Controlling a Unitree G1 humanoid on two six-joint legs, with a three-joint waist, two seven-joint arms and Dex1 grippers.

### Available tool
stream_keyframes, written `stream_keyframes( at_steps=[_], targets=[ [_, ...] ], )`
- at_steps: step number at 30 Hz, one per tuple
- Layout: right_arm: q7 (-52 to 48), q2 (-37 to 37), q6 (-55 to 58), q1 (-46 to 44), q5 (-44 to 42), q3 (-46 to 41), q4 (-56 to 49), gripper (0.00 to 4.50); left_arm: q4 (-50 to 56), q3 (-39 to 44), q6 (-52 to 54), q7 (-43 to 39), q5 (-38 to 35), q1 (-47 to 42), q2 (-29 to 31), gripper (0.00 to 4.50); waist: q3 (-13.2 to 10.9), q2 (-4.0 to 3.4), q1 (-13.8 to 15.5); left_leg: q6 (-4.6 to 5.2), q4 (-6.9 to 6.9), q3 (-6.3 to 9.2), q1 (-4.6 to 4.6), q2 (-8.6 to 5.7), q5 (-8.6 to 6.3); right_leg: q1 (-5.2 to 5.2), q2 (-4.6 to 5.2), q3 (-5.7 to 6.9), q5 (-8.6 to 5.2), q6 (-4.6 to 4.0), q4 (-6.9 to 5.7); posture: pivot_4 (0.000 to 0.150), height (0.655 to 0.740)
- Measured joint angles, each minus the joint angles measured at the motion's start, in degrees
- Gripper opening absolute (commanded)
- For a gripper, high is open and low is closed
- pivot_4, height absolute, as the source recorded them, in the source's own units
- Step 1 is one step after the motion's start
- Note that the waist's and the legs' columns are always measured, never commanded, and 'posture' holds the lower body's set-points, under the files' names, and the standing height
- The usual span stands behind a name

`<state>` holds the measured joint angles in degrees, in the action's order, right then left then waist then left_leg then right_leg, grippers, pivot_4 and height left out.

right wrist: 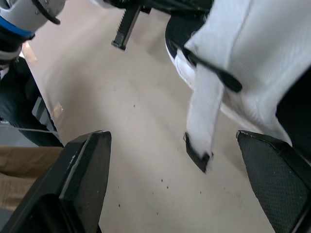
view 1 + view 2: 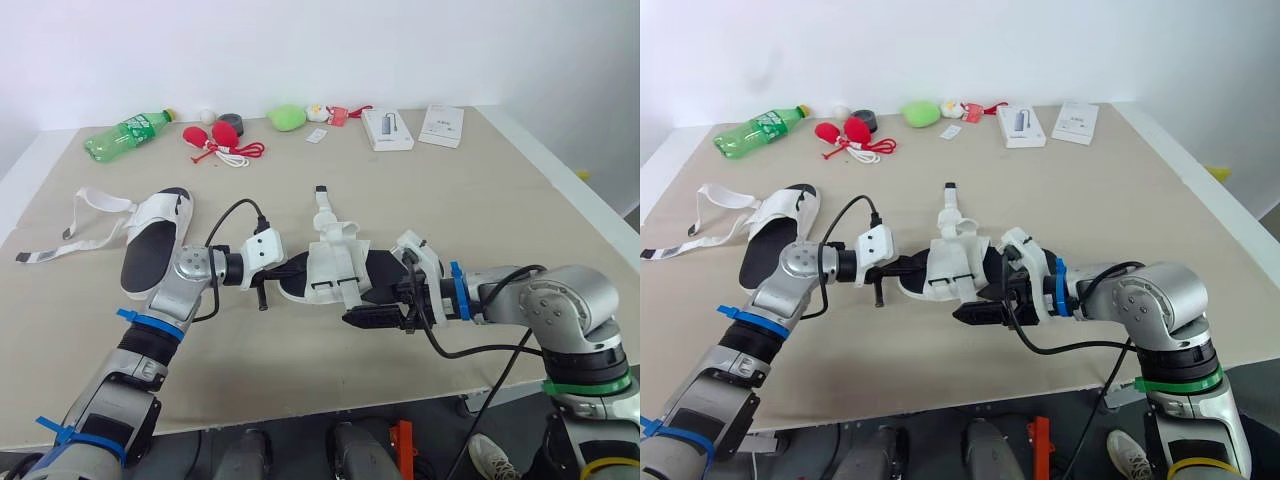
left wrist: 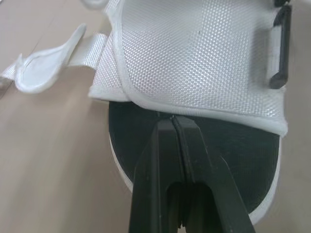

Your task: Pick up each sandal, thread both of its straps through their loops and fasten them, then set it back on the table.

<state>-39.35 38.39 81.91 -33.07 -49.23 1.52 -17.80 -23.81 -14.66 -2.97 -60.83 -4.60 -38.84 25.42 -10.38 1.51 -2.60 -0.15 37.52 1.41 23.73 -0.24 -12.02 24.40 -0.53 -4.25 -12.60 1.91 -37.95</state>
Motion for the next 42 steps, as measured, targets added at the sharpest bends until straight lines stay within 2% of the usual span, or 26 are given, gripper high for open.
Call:
stream_keyframes(
  at_steps=[2,3,4,5,8,15,26,40,42],
  targets=[
    [0.0,-0.1,-0.1,0.2,0.1,0.1,0.2,2.80,0.3,0.1,0.1,-0.3,-0.2,0.3,0.0,0.00,0.0,0.00,0.0,0.00,0.00,0.00,0.00,0.00,0.00,0.00,0.00,0.00,0.00,0.00,0.00,0.150,0.7400],
    [0.2,-0.2,-0.1,0.2,0.2,0.1,0.3,2.15,0.5,0.2,0.3,-0.5,-0.4,0.5,0.0,0.00,0.0,0.00,0.0,0.00,0.00,0.00,-0.01,0.00,0.00,0.00,0.00,0.00,0.00,0.00,0.00,0.150,0.7400],
    [0.4,-0.3,-0.2,0.2,0.3,0.1,0.5,1.99,0.7,0.3,0.4,-0.6,-0.5,0.7,0.0,0.00,0.0,0.00,0.0,0.00,0.00,0.01,-0.01,0.00,0.00,0.00,0.00,0.01,0.00,0.00,0.00,0.150,0.7400],
    [0.6,-0.5,-0.3,0.2,0.4,0.1,0.8,1.31,0.9,0.4,0.5,-0.7,-0.6,0.8,0.0,0.00,0.0,0.00,0.0,0.00,0.00,0.01,0.00,0.00,0.00,0.00,0.00,0.01,0.00,0.00,0.00,0.150,0.7400],
    [0.9,-0.9,-0.5,0.2,0.7,0.1,1.6,0.02,2.0,0.5,0.9,-1.0,-0.7,1.5,0.0,0.00,0.0,0.00,0.0,0.00,0.00,0.01,0.00,0.00,0.00,0.00,0.00,0.01,-0.01,-0.01,0.00,0.150,0.7400],
    [0.8,-0.8,1.3,1.6,-0.4,-0.1,0.9,0.02,3.8,0.5,1.8,-1.3,-0.9,2.5,0.1,0.00,0.0,0.00,0.0,0.00,-0.01,0.02,0.01,-0.01,0.00,0.00,0.01,0.01,-0.03,0.00,0.00,0.150,0.7400],
    [1.1,0.4,4.8,9.6,-2.8,-0.1,-6.9,0.02,4.5,0.6,2.1,-1.7,-0.9,3.0,0.1,0.00,0.0,0.00,0.0,0.00,-0.01,0.07,0.01,-0.01,-0.01,-0.01,0.00,0.03,-0.04,0.00,0.00,0.150,0.7400],
    [1.0,1.8,6.8,12.1,-6.9,-2.0,-10.1,0.02,4.5,0.6,2.1,-1.8,-0.9,3.0,0.0,0.00,0.0,0.00,0.0,0.00,-0.01,0.07,0.01,-0.01,-0.01,-0.01,0.00,0.04,-0.04,0.00,0.00,0.150,0.7400],
    [1.0,2.2,6.7,12.1,-7.0,-2.0,-10.2,0.67,4.5,0.6,2.1,-1.8,-0.9,3.0,0.0,0.00,0.0,0.01,0.0,0.00,-0.01,0.06,0.01,-0.02,-0.01,-0.01,0.01,0.03,-0.04,0.00,0.01,0.150,0.7400]
  ],
)
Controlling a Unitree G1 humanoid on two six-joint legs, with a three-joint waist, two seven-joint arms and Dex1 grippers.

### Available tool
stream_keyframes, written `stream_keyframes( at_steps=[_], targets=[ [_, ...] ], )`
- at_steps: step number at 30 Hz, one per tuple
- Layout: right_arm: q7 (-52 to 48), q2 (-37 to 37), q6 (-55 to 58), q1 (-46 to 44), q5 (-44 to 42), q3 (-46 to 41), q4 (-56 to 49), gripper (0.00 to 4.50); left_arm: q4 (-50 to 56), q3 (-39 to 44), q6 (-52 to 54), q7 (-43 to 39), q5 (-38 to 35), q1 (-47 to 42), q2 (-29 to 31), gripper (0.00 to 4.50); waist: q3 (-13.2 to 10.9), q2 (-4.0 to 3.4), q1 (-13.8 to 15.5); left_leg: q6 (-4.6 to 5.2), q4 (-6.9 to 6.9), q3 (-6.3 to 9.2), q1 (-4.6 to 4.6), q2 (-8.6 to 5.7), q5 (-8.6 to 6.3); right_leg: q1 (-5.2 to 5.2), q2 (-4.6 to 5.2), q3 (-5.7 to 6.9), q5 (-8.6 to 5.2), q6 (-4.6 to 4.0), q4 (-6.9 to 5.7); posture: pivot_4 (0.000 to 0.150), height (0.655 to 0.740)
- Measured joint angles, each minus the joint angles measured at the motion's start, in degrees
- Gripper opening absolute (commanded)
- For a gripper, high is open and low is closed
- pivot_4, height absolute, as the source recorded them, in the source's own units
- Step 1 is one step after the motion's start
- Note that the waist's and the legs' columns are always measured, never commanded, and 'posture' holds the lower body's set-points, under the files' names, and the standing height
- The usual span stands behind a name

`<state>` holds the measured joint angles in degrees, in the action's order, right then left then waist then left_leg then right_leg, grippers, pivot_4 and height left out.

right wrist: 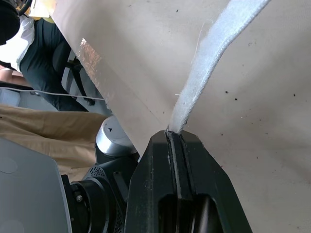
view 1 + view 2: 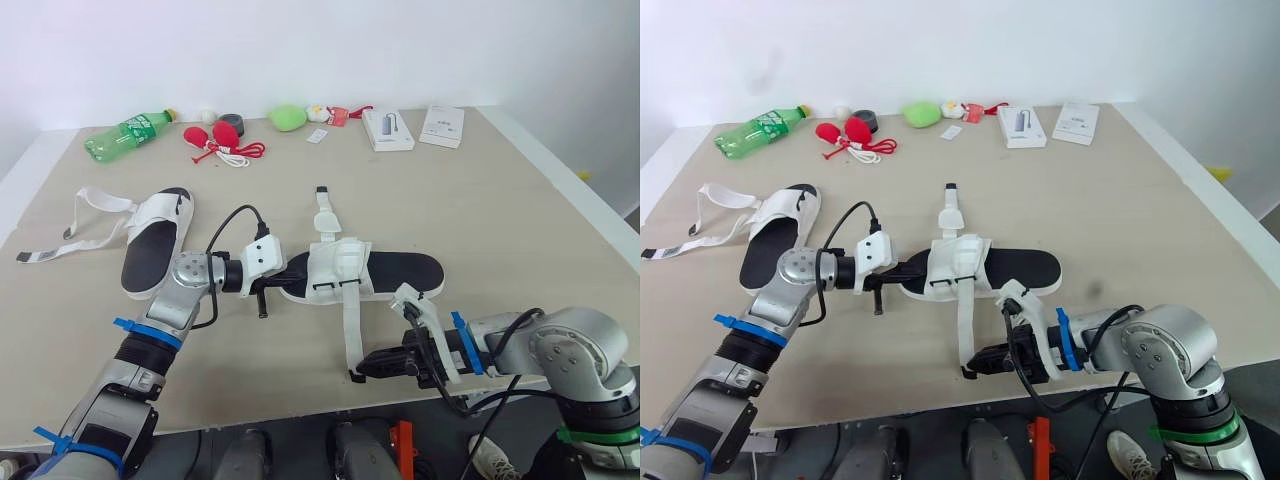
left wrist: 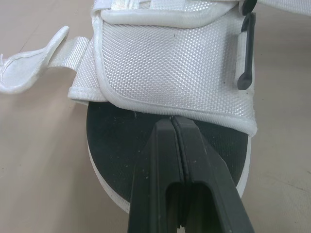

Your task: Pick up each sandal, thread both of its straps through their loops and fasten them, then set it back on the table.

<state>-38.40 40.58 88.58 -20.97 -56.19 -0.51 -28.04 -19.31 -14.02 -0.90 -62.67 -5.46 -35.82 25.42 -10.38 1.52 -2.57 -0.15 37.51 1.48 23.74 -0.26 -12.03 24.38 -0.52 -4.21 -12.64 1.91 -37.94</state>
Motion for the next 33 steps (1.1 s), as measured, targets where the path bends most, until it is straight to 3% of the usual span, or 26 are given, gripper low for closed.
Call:
stream_keyframes(
  at_steps=[1,4,6,8,10,13,16,20,23,28,33],
  targets=[
    [0.0,0.1,0.0,0.0,0.0,0.0,0.0,0.89,0.0,0.0,0.0,0.0,0.0,0.0,0.0,0.00,0.0,0.00,0.0,0.00,0.00,0.00,0.00,0.00,0.00,0.00,0.00,0.00,0.00,0.00,0.00,0.150,0.7400],
    [-0.8,1.9,-0.9,0.2,-0.7,-0.1,-0.9,2.38,0.0,0.0,0.0,0.0,0.0,0.0,-0.1,0.00,0.0,0.00,0.0,0.00,0.00,-0.01,0.00,0.00,0.00,0.00,0.00,0.00,0.00,0.00,0.00,0.150,0.7400],
    [-2.1,4.8,-3.7,0.2,-0.1,0.2,-2.5,3.09,0.0,0.0,0.0,0.0,0.0,0.0,-0.1,0.00,0.0,0.00,0.0,0.00,0.00,-0.01,0.00,-0.01,0.00,0.00,0.01,0.00,0.00,0.01,0.01,0.150,0.7400],
    [-5.3,10.7,-10.9,0.6,4.2,2.3,-4.7,4.33,0.0,0.0,-0.1,0.0,0.0,0.0,-0.2,0.00,0.0,-0.02,0.0,0.00,0.00,-0.05,0.01,-0.03,0.00,0.01,0.04,0.01,-0.01,0.01,0.03,0.150,0.7400],
    [-8.4,15.5,-18.4,0.9,9.4,4.0,-5.9,4.44,0.0,0.0,-0.1,-0.1,0.0,0.0,-0.2,0.00,0.0,0.00,0.0,-0.01,0.01,-0.15,0.01,-0.03,-0.01,0.00,0.03,0.05,-0.01,0.02,0.09,0.150,0.7400],
    [-17.8,23.8,-43.9,2.7,25.3,7.8,-6.4,4.44,0.0,0.0,-0.1,-0.4,0.0,0.0,0.0,0.00,0.0,0.01,0.0,-0.03,-0.08,-0.28,-0.01,0.04,-0.02,-0.01,0.01,0.13,-0.02,0.05,0.29,0.150,0.7400],
    [-22.7,21.1,-69.5,0.8,36.3,9.0,-4.0,4.44,0.0,0.1,-0.1,-0.4,0.0,-0.1,-0.2,0.00,0.0,0.02,-0.1,-0.07,-0.11,-0.31,-0.06,0.09,-0.04,-0.06,-0.06,0.10,-0.01,0.06,0.32,0.150,0.7400],
    [-21.4,15.6,-104.4,-1.5,53.9,13.3,5.3,4.44,-0.3,0.0,-0.2,-0.4,0.0,-0.1,-0.7,0.00,0.0,0.05,0.0,-0.07,-0.09,-0.34,-0.04,0.02,-0.04,-0.08,0.02,0.04,0.00,0.06,0.33,0.150,0.7400],
    [-18.4,14.4,-121.0,-2.1,64.3,15.6,12.7,4.44,-0.4,-0.1,-0.2,-0.4,0.0,-0.2,-1.2,0.00,0.0,0.07,0.2,-0.08,-0.07,-0.42,-0.03,-0.04,-0.05,-0.08,0.10,-0.01,0.00,0.07,0.33,0.150,0.7400],
    [-12.5,13.1,-138.6,-2.5,75.8,18.3,24.0,4.44,-0.4,-0.1,0.0,-0.4,0.0,-0.2,-1.3,0.00,0.0,0.06,0.5,-0.08,-0.08,-0.45,-0.05,-0.12,-0.05,-0.08,0.18,-0.07,0.02,0.07,0.32,0.150,0.7400],
    [-8.4,11.7,-145.6,-4.6,79.7,18.4,27.8,4.44,-0.4,0.0,0.5,-0.3,0.0,-0.1,-1.3,0.00,0.0,0.07,0.5,-0.08,-0.08,-0.42,-0.36,-0.07,-0.04,-0.37,0.11,-0.07,0.05,0.02,0.31,0.150,0.7400]
  ],
)
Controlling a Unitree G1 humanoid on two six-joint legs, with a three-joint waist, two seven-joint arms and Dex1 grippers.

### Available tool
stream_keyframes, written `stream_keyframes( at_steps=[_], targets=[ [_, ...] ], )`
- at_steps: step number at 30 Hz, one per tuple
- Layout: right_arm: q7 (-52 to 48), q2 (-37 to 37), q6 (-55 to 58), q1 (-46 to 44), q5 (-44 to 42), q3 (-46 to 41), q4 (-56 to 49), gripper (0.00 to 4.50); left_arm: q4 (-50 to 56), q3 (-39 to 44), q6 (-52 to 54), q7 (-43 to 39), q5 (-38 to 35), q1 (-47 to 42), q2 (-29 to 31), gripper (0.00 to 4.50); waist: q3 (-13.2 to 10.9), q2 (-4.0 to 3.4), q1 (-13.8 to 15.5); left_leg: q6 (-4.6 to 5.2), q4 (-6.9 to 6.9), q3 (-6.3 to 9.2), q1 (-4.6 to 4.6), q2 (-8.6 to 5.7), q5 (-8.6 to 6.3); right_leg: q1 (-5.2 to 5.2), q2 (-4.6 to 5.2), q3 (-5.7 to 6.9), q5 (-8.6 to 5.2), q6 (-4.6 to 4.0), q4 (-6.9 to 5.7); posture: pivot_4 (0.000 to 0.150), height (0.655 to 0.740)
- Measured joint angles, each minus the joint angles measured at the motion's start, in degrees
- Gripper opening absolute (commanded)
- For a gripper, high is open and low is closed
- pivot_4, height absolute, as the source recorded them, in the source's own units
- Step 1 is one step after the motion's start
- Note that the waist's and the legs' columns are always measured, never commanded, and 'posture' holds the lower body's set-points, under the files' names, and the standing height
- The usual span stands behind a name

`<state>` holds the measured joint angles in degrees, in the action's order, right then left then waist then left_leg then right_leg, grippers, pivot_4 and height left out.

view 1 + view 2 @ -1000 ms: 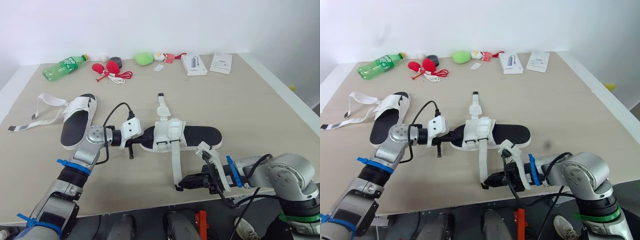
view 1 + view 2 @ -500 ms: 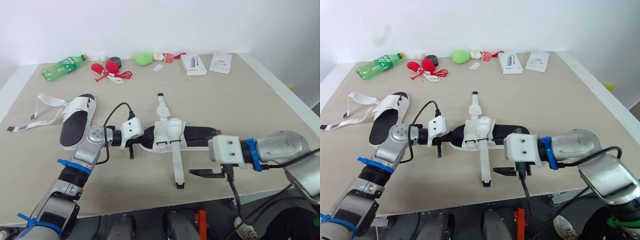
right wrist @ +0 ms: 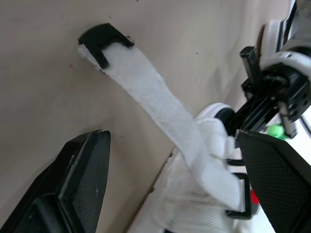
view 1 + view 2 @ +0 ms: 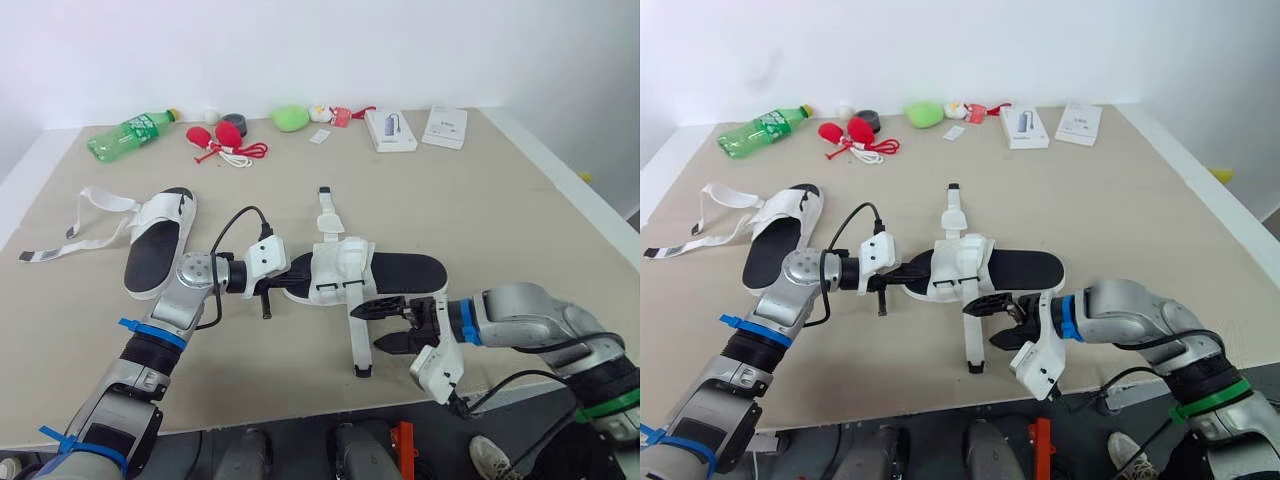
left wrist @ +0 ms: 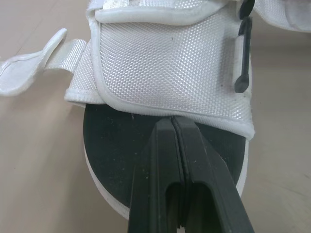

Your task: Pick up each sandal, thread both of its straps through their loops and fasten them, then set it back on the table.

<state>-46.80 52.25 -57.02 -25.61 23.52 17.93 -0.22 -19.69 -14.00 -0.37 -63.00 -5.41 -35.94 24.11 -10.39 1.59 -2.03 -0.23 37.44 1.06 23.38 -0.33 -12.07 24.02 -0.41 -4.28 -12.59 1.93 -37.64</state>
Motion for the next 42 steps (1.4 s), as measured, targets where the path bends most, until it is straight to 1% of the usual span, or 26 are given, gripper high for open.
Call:
stream_keyframes(
  at_steps=[4,5,7,9,11,13,15,18,21,23,25,27,28,29,30,32,37,42],
  targets=[
    [1.0,-1.2,-0.5,-1.1,0.0,0.3,0.5,4.44,0.1,0.1,0.4,0.0,0.0,0.1,0.1,0.00,0.0,0.00,0.0,0.00,0.00,0.00,-0.08,0.05,0.00,-0.05,-0.03,-0.03,0.02,-0.04,-0.01,0.150,0.7400],
    [1.0,-1.6,-0.1,-1.5,-0.1,0.5,0.5,4.21,0.1,0.1,0.5,0.0,0.0,0.1,0.1,0.00,0.0,0.00,0.0,0.00,0.00,0.01,-0.08,0.06,0.00,-0.05,-0.04,-0.03,0.03,-0.05,-0.01,0.150,0.7400],
    [1.0,-2.6,0.8,-2.3,-0.4,1.2,0.4,3.61,0.1,0.1,0.6,0.0,0.0,0.1,0.1,0.00,0.0,0.00,0.0,0.00,0.00,0.02,-0.08,0.06,0.00,-0.07,-0.06,-0.02,0.04,-0.07,-0.01,0.150,0.7400],
    [0.9,-3.0,1.2,-2.4,-0.6,2.1,0.4,2.67,0.1,0.1,0.7,0.0,0.0,0.1,0.1,0.00,0.0,0.00,0.0,0.00,0.00,0.02,-0.07,0.06,0.00,-0.06,-0.06,-0.02,0.03,-0.07,-0.01,0.150,0.7400],
    [0.7,-3.0,1.8,-2.3,-0.8,2.4,0.4,1.55,0.2,0.1,0.7,0.0,0.0,0.1,0.1,0.00,0.0,0.00,0.0,0.00,0.00,0.03,-0.08,0.06,0.00,-0.06,-0.05,-0.04,0.04,-0.07,-0.01,0.150,0.7400],
    [0.6,-3.0,2.5,-2.1,-1.8,2.4,0.3,0.61,0.2,0.1,0.8,0.0,0.0,0.1,0.1,0.00,0.0,0.00,0.0,0.00,0.01,0.04,-0.08,0.05,0.00,-0.06,-0.05,-0.05,0.04,-0.08,-0.01,0.150,0.7400],
    [0.4,-2.9,3.6,-1.5,-3.4,2.4,-0.2,0.04,0.2,0.1,0.8,0.0,0.0,0.1,0.1,0.00,0.0,0.00,0.0,0.00,0.01,0.06,-0.09,0.06,0.00,-0.06,-0.05,-0.06,0.05,-0.09,-0.02,0.150,0.7400],
    [-0.9,-3.0,8.6,0.9,-9.4,2.4,-2.5,0.04,0.2,0.1,0.8,0.0,0.0,0.1,0.1,0.00,0.0,0.00,0.0,0.00,0.01,0.07,-0.08,0.07,0.00,-0.09,-0.07,-0.05,0.05,-0.09,-0.02,0.150,0.7400],
    [-2.8,-3.7,17.6,3.3,-17.7,2.4,-5.3,0.04,0.2,0.2,0.7,0.0,0.0,0.2,0.2,0.00,0.0,0.00,0.0,0.00,0.02,0.12,-0.11,0.09,0.00,-0.08,-0.07,-0.09,0.08,-0.12,-0.04,0.150,0.7400],
    [-3.4,-4.7,25.7,4.0,-23.6,1.8,-7.7,0.04,0.2,0.2,0.7,0.0,0.0,0.2,0.2,0.00,0.0,0.00,0.0,0.00,0.06,0.13,-0.12,0.11,0.00,-0.09,-0.07,-0.09,0.10,-0.12,-0.05,0.150,0.7400],
    [-3.3,-6.6,36.8,4.0,-30.4,-0.3,-10.3,0.04,0.2,0.2,0.7,0.0,0.0,0.2,0.2,0.00,0.0,0.00,0.0,0.01,0.10,0.15,-0.12,0.11,0.01,-0.09,-0.07,-0.09,0.12,-0.11,-0.09,0.150,0.7400],
    [-2.9,-7.6,46.1,3.5,-35.2,-2.5,-11.8,0.04,0.2,0.2,0.7,0.0,0.0,0.2,0.2,0.00,0.0,0.00,0.0,0.01,0.11,0.15,-0.12,0.11,0.02,-0.09,-0.06,-0.08,0.14,-0.09,-0.09,0.150,0.7400],
    [-2.9,-7.6,46.3,3.4,-35.3,-2.6,-11.9,0.04,0.2,0.2,0.7,0.0,0.0,0.2,0.2,0.00,0.0,0.00,0.0,0.01,0.11,0.15,-0.12,0.11,0.02,-0.09,-0.06,-0.08,0.14,-0.09,-0.09,0.150,0.7400],
    [-2.6,-7.9,51.0,2.8,-37.5,-3.8,-12.0,0.04,0.2,0.2,0.7,-0.1,0.0,0.2,0.2,0.00,0.0,0.00,0.0,0.01,0.11,0.14,-0.12,0.10,0.02,-0.09,-0.06,-0.07,0.13,-0.09,-0.09,0.150,0.7400],
    [-1.8,-9.0,58.5,2.6,-41.0,-5.3,-12.4,0.04,0.1,0.2,0.7,-0.2,0.0,0.2,0.2,0.00,0.0,0.00,0.0,0.01,0.11,0.15,-0.11,0.12,0.01,-0.09,-0.07,-0.07,0.13,-0.09,-0.09,0.150,0.7400],
    [-0.7,-10.5,67.8,2.1,-45.8,-7.2,-11.9,0.04,0.1,0.2,0.6,-0.3,0.0,0.2,0.2,0.00,0.0,0.01,0.0,0.01,0.10,0.15,-0.10,0.11,0.01,-0.07,-0.07,-0.07,0.12,-0.10,-0.09,0.150,0.7400],
    [2.0,-14.1,81.6,-1.0,-51.0,-10.8,-9.6,0.04,0.1,0.2,0.5,-0.3,0.1,0.2,0.2,0.00,0.0,0.00,0.0,0.01,0.09,0.13,-0.09,0.11,0.01,-0.06,-0.07,-0.08,0.14,-0.08,-0.09,0.150,0.7400],
    [3.2,-16.7,88.7,-4.4,-52.9,-12.7,-7.2,0.04,0.1,0.2,0.4,-0.3,0.1,0.2,0.1,0.00,0.0,0.00,0.0,0.01,0.09,0.14,-0.04,0.09,0.01,-0.03,-0.08,-0.08,0.13,-0.07,-0.09,0.150,0.7400]
  ],
)
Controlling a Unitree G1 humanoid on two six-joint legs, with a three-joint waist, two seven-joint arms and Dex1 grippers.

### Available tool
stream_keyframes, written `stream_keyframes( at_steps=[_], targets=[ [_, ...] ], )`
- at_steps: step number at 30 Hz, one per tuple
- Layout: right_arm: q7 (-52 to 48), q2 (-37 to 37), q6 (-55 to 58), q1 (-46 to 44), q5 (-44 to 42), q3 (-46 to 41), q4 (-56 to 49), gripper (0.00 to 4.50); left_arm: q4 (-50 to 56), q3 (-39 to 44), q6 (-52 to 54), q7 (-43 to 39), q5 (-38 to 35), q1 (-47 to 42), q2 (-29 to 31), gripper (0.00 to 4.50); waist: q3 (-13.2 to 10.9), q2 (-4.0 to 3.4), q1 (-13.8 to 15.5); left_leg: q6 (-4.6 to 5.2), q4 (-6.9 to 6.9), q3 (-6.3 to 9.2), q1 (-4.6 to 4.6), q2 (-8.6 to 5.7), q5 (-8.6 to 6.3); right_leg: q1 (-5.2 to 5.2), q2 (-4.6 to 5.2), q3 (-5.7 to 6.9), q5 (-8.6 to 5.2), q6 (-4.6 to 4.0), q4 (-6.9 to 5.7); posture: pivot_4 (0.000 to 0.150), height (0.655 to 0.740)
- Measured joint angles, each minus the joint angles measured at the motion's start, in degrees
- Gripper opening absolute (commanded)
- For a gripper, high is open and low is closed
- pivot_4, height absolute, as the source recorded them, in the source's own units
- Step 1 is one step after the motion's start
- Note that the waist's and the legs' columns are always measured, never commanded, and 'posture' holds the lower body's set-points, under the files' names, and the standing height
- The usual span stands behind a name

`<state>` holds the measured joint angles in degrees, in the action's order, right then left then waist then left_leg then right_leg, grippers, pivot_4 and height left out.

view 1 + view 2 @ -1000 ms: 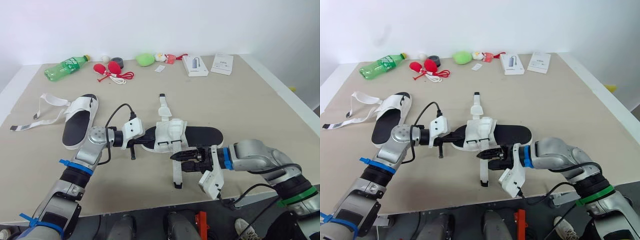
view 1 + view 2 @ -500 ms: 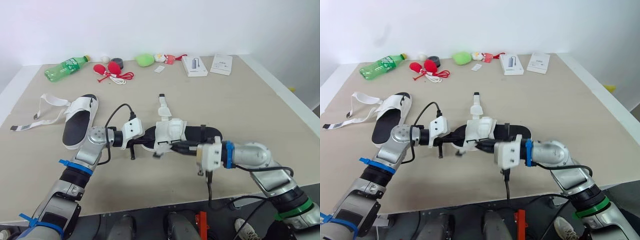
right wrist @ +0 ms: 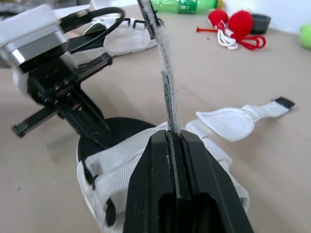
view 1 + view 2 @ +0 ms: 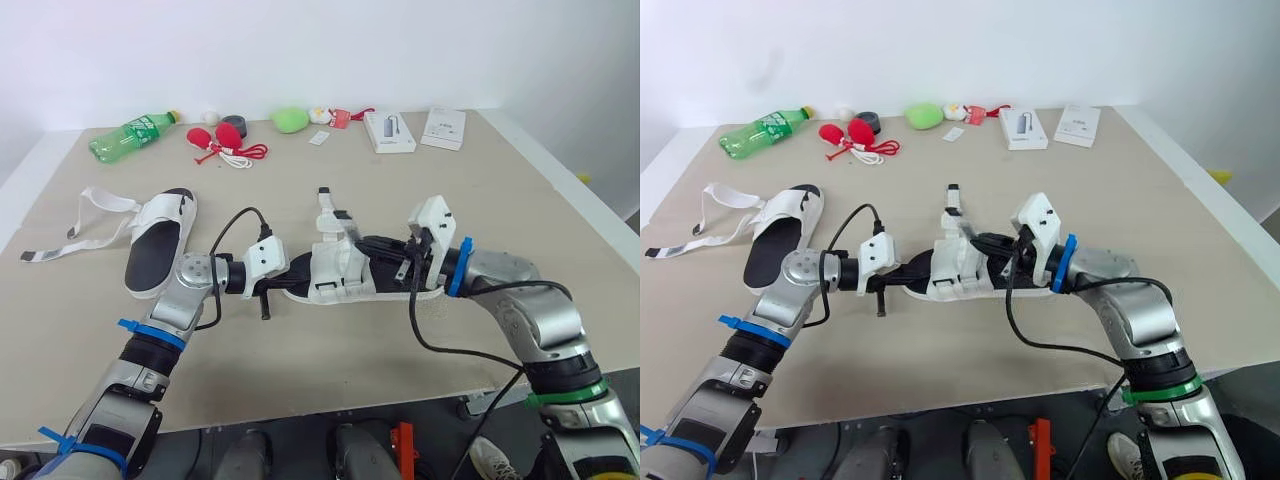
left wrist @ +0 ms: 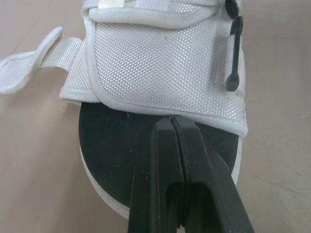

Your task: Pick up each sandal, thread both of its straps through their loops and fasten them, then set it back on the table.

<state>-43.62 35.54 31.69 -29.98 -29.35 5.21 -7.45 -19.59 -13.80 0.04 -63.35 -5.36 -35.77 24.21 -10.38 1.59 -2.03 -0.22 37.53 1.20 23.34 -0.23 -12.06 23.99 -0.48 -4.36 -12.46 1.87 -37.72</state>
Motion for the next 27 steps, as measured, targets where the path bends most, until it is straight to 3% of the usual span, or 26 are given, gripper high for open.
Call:
stream_keyframes(
  at_steps=[25,27],
  targets=[
    [-1.1,-4.3,10.1,-6.0,2.2,-0.4,9.0,0.04,1.1,0.1,1.1,0.4,-0.1,0.4,0.0,0.00,0.0,-0.01,0.0,0.00,0.00,-0.03,0.00,0.00,0.00,0.01,-0.01,-0.01,0.01,0.02,0.00,0.150,0.7400],
    [-1.0,-4.4,10.5,-6.4,2.7,-0.4,9.8,0.70,1.3,0.1,1.1,0.4,-0.1,0.5,-0.2,0.00,0.0,0.00,0.0,0.00,0.00,-0.02,0.00,0.01,0.00,0.01,-0.01,-0.01,0.01,0.03,0.00,0.150,0.7400]
  ],
)
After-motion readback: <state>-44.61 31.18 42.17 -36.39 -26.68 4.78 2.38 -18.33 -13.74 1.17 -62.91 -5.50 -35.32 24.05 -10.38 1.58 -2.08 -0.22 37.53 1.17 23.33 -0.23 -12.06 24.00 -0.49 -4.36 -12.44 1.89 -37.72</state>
